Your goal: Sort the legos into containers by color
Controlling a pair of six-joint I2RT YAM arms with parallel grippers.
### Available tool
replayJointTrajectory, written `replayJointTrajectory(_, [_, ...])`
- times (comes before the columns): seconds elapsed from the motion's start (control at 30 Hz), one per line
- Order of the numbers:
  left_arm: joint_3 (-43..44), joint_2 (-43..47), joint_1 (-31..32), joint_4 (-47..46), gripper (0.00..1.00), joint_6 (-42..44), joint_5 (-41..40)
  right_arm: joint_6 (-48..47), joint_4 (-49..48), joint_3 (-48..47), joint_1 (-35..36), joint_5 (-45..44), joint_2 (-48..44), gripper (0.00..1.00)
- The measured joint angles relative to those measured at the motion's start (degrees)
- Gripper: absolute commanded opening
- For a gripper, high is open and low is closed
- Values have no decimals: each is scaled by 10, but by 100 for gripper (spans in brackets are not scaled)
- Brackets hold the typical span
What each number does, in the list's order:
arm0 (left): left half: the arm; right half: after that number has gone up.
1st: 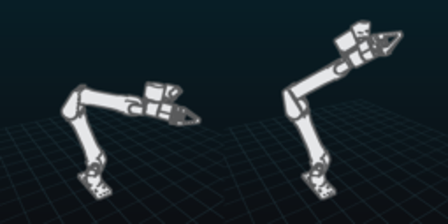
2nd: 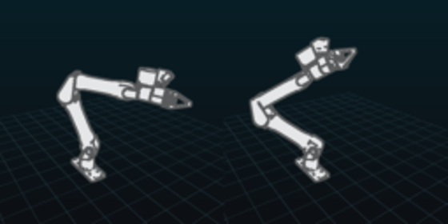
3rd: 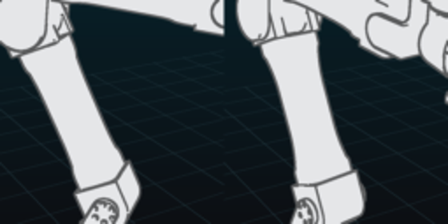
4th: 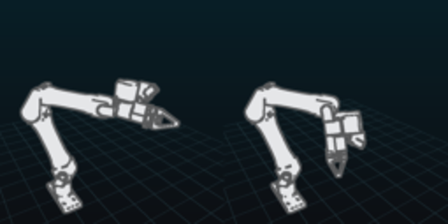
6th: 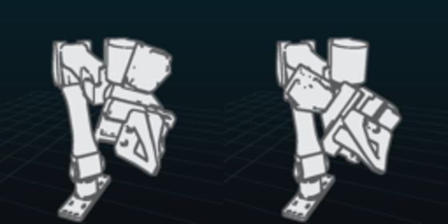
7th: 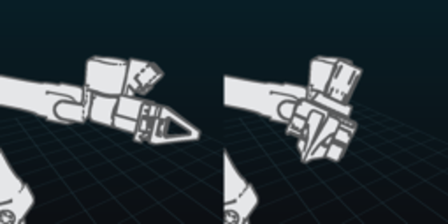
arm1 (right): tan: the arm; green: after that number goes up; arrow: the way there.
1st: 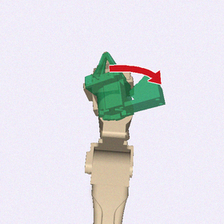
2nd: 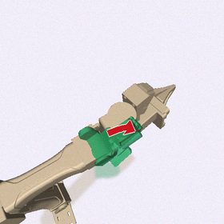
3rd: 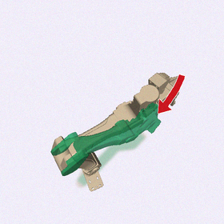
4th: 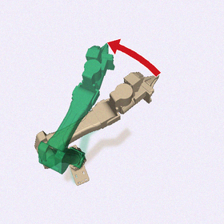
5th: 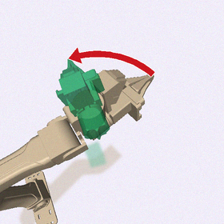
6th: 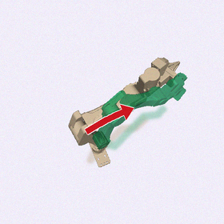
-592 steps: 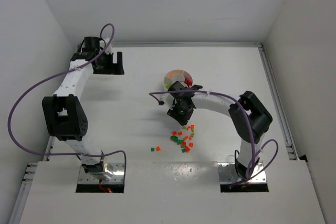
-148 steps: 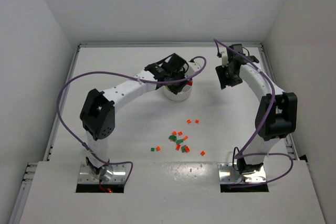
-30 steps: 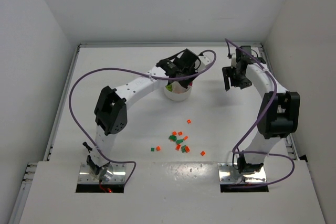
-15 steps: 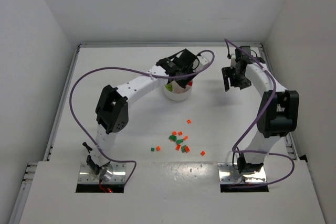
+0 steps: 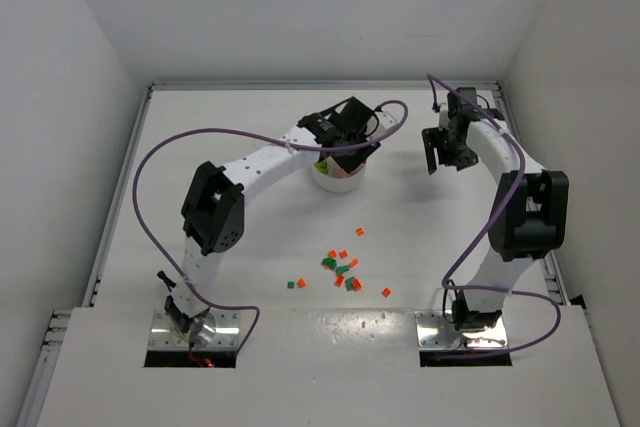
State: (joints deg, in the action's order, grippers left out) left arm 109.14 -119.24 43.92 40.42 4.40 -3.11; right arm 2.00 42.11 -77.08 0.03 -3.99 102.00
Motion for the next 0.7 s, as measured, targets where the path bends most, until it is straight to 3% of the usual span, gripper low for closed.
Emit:
replayJointTrajectory(0.1, [-28,12,4,-14,33,10,23,0,0,0,0,0,0,71])
replayJointTrajectory(0.3, [-144,76,49,-24,33,20,66,0,0,0,0,0,0,71])
replayJointTrajectory(0.47, [-202,88,97,-26,45,9,99,0,0,0,0,0,0,71])
replayJointTrajectory(0.7, [-209,56,97,-28,46,-19,110,0,2,0,1,0,0,71])
